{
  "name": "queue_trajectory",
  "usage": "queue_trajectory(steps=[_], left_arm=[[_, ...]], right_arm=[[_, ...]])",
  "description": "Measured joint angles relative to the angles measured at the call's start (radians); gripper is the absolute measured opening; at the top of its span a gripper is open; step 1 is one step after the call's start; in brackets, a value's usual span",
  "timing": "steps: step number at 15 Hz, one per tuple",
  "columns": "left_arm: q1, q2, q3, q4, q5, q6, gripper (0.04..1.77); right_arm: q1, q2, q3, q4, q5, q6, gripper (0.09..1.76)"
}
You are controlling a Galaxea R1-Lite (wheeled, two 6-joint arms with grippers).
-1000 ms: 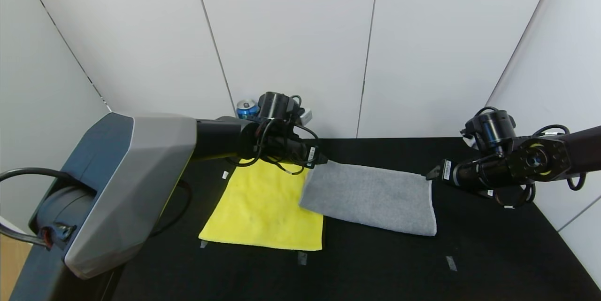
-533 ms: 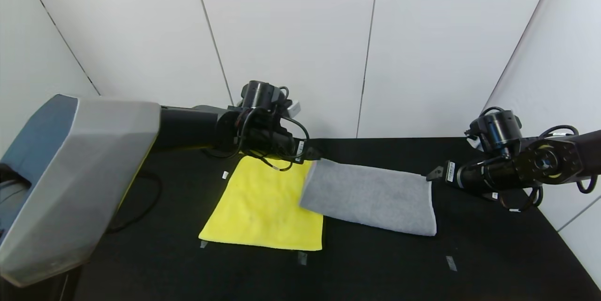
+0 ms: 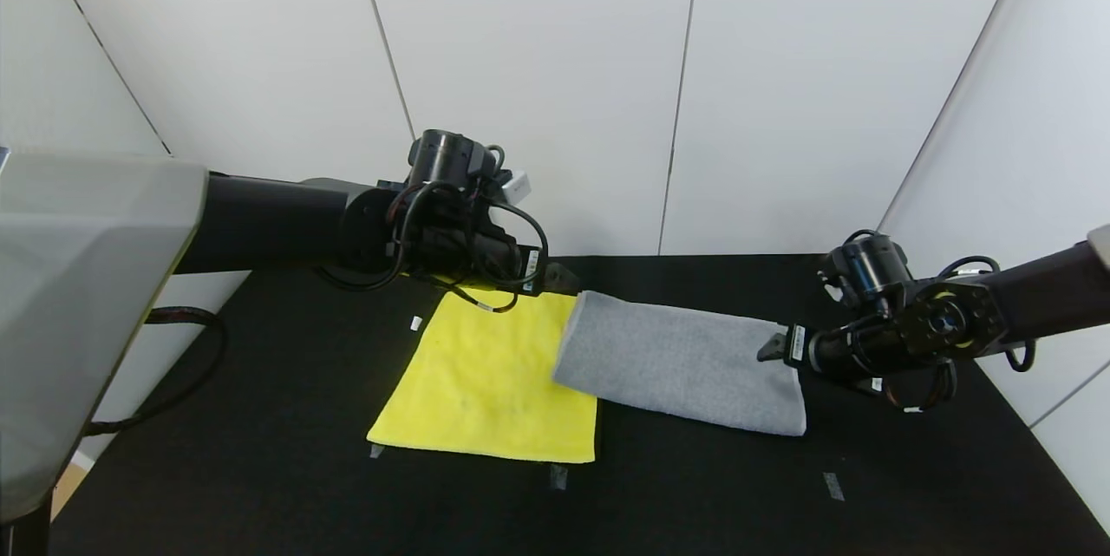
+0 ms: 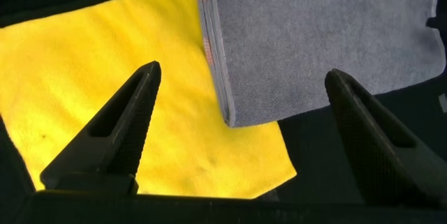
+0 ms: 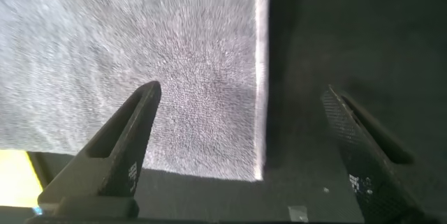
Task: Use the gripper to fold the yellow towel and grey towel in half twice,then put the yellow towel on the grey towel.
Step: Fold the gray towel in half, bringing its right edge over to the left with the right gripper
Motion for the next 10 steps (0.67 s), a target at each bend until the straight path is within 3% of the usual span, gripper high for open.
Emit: queue_trajectory(steps=[10], left_arm=[[0.001,0.001,0.004,-0.003,-0.001,0.0,1.7]], right_arm=[[0.036,0.08,-0.044,0.001,0.001,0.034,1.7]])
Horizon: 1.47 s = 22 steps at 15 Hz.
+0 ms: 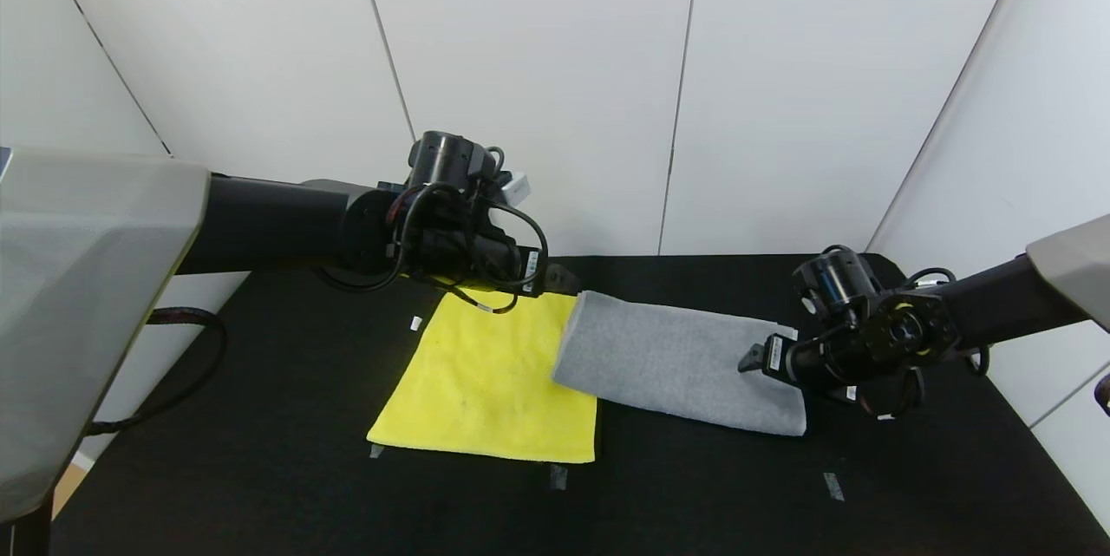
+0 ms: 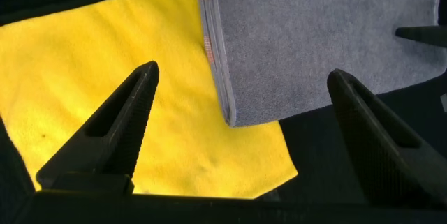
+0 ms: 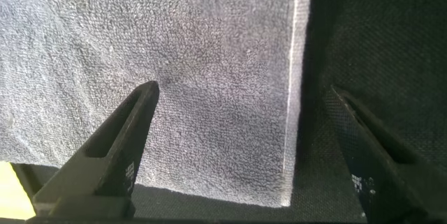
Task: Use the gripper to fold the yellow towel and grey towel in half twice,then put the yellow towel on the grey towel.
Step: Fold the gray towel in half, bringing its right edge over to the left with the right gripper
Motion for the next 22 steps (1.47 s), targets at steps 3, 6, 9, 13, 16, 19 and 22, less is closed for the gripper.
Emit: queue_trajectory(steps=[3,6,9,13,16,19,22], left_arm=[[0.0,0.0,0.0,0.0,0.0,-0.001,1.7],[0.0,0.0,0.0,0.0,0.0,-0.001,1.7],[0.001,0.0,0.0,0.0,0.0,-0.001,1.71],[0.006,0.0,-0.001,0.001,0.0,-0.001,1.71],[0.007,0.0,-0.001,0.0,0.0,-0.001,1.71],[0.008,0.0,-0.001,0.001,0.0,-0.001,1.71],[0.008,0.0,-0.001,0.001,0.0,-0.001,1.72]], right_arm=[[0.004,0.001,-0.001,0.0,0.0,-0.001,1.7],[0.009,0.004,-0.004,-0.001,0.0,0.0,1.19],[0.011,0.009,-0.007,0.0,0.0,0.001,0.84],[0.011,0.012,-0.006,-0.001,-0.001,0.001,0.15],[0.011,0.012,-0.003,-0.001,-0.001,0.001,0.15],[0.011,0.012,0.0,-0.001,-0.001,0.001,0.15],[0.011,0.012,0.002,-0.001,-0.002,0.0,0.15]])
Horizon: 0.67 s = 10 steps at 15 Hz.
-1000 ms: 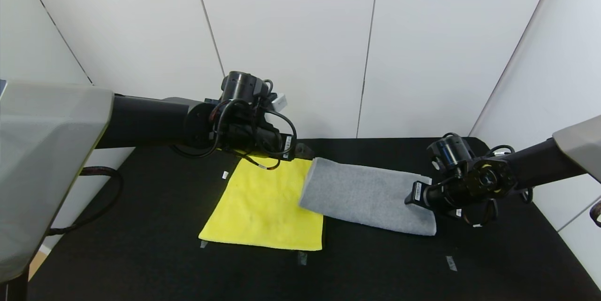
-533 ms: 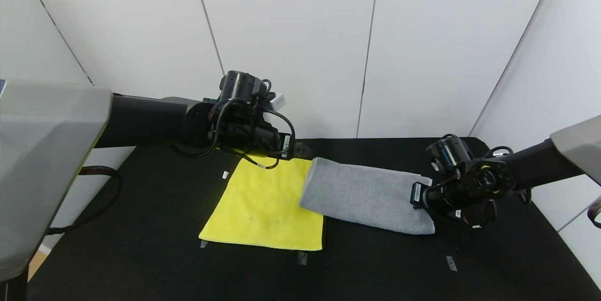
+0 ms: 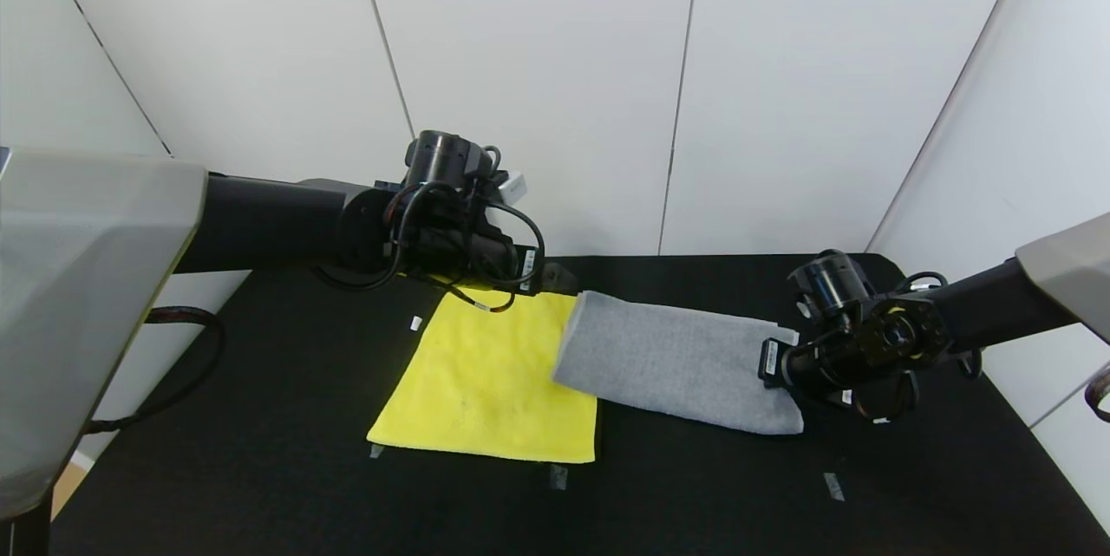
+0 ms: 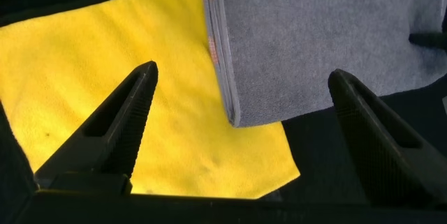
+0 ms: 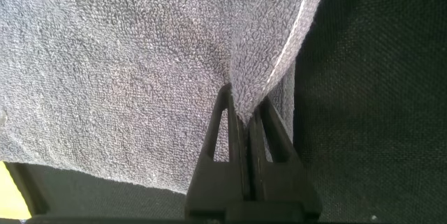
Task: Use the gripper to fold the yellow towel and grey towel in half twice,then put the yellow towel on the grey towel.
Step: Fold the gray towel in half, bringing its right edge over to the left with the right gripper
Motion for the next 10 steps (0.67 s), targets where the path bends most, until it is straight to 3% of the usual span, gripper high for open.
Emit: queue_trajectory(steps=[10], left_arm=[[0.003,-0.002,-0.002,0.0,0.001,0.0,1.72]], right_arm=[[-0.004,-0.001,0.013,0.001,-0.003,-0.001,0.14]])
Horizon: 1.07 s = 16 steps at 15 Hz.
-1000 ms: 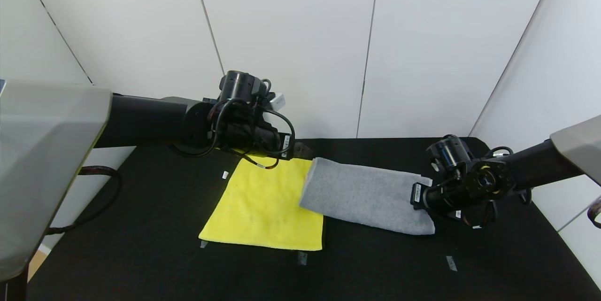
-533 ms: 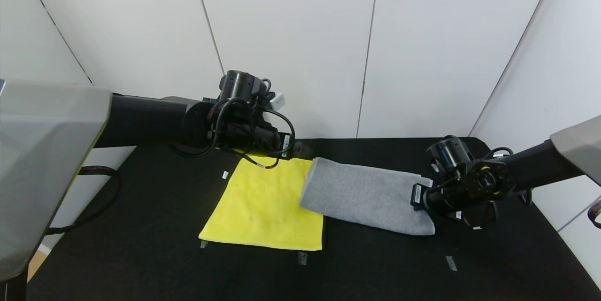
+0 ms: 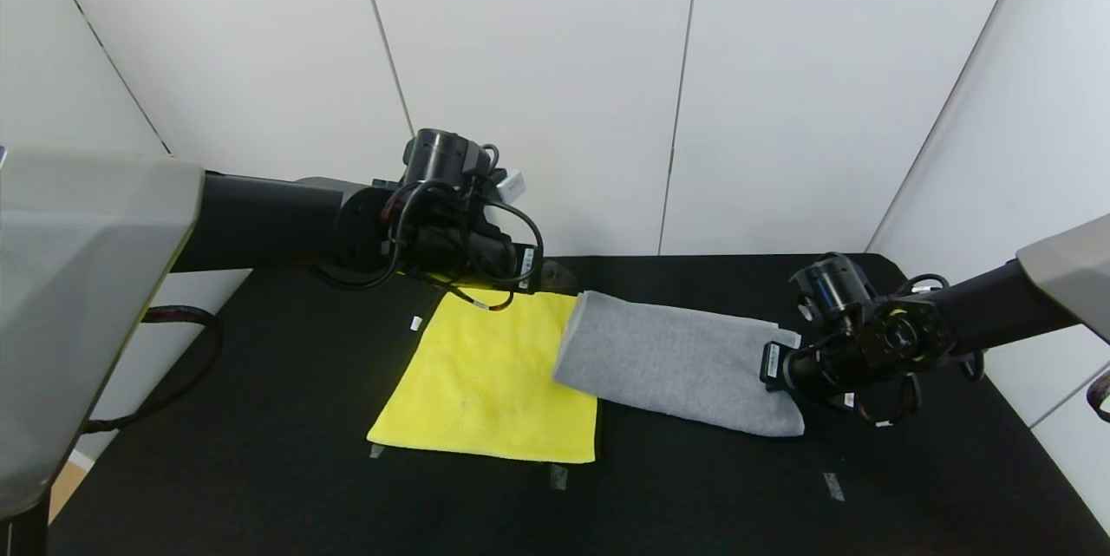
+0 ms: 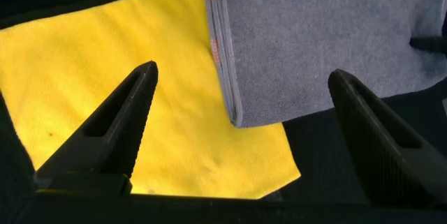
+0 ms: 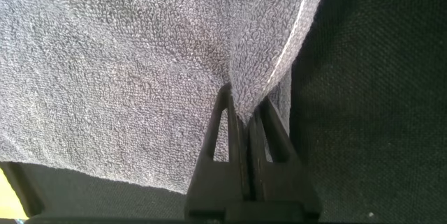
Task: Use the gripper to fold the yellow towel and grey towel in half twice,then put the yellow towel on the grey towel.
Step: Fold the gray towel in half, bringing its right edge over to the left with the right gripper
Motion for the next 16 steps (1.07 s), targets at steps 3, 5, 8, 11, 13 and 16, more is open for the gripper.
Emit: queue_trajectory(steps=[3,5,8,11,13,16], left_arm=[[0.0,0.0,0.0,0.0,0.0,0.0,1.72],[0.0,0.0,0.0,0.0,0.0,0.0,1.72],[0.0,0.001,0.0,0.0,0.0,0.0,1.72],[0.0,0.002,0.001,0.001,0.0,0.0,1.72],[0.0,0.002,0.001,0.002,0.0,0.0,1.72],[-0.001,0.002,0.0,0.002,0.001,0.0,1.72]], right_arm=[[0.0,0.0,0.0,0.0,-0.023,0.0,0.14],[0.003,0.0,-0.001,0.001,-0.036,0.0,0.14],[0.0,0.0,0.002,0.0,-0.037,0.0,0.14],[0.0,-0.005,0.005,0.004,-0.038,-0.002,0.32],[0.003,-0.007,0.006,0.004,-0.038,0.0,0.63],[0.003,-0.007,0.007,-0.001,-0.037,0.001,0.95]])
